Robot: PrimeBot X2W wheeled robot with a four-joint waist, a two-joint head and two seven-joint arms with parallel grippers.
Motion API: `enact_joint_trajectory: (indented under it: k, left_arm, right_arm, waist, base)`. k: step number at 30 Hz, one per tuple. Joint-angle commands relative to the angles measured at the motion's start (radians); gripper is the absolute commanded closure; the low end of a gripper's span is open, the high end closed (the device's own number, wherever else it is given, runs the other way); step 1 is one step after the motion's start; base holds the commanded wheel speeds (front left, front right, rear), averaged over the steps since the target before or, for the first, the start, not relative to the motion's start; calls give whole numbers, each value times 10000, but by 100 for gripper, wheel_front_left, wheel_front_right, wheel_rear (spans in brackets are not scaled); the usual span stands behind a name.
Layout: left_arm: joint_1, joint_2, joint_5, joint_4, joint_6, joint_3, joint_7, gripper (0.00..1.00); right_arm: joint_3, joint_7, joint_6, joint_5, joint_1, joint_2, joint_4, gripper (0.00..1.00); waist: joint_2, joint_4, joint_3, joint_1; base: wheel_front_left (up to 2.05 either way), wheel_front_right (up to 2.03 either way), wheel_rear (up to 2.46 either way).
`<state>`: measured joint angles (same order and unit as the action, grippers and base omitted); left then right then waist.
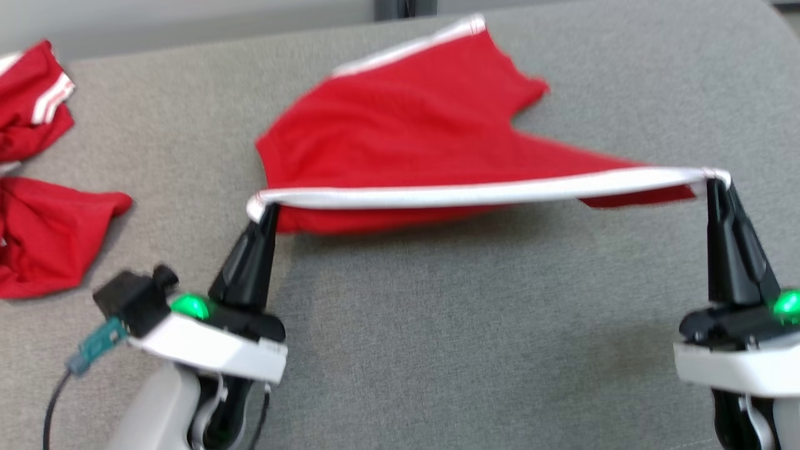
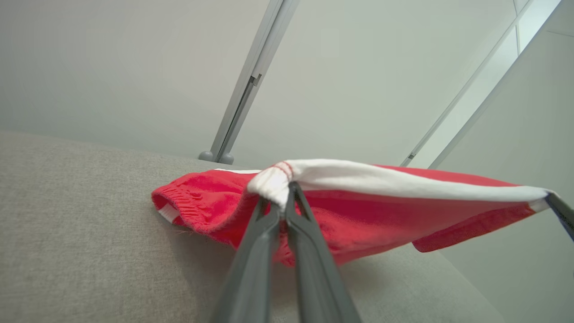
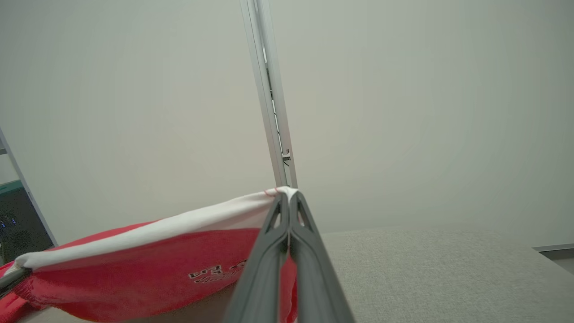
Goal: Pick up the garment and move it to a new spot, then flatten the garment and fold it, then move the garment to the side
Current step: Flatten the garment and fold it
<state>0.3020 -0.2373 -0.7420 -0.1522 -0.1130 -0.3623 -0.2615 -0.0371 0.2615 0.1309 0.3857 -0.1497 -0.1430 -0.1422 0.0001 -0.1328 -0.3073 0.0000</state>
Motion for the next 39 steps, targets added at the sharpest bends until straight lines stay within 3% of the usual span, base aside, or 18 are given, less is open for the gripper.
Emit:
enact_joint_trajectory:
  k: [1,7,15,26,34,39]
  left_arm:
    - [-278,31,56,164,40,177,-49,100]
    - [-2401,692,492,1410,180,513,-51,100]
    - [-3433,690,631,2208,434,382,43,100]
    - [-3455,989,543,1332,484,-149,386,100]
    - [-2455,1341,685,271,559,-419,444,100]
    - [-1388,1571,755,-606,1066,-484,751,100]
  right_arm:
    - [110,55,-2,-110,234,-32,-146,100]
    - [472,56,-2,-702,1988,176,-1214,100]
    - [648,56,-2,-1041,3095,267,-1900,100]
    - [690,54,-2,-1124,2717,125,-440,100]
    - [764,55,-2,-901,1548,-442,1141,100]
    - [291,-237,-4,-845,286,-1028,2344,100]
  waist:
    - [-1,11,583,0]
    - [-1,-7,1773,0]
    - [-1,121,2113,0]
    - [-1,535,2064,0]
    - [-1,1027,1565,0]
    - [-1,1242,978,0]
  base:
    - [0,0,0]
    - [0,0,0]
    - [0,0,0]
    - [0,0,0]
    - [0,0,0]
    - [0,0,0]
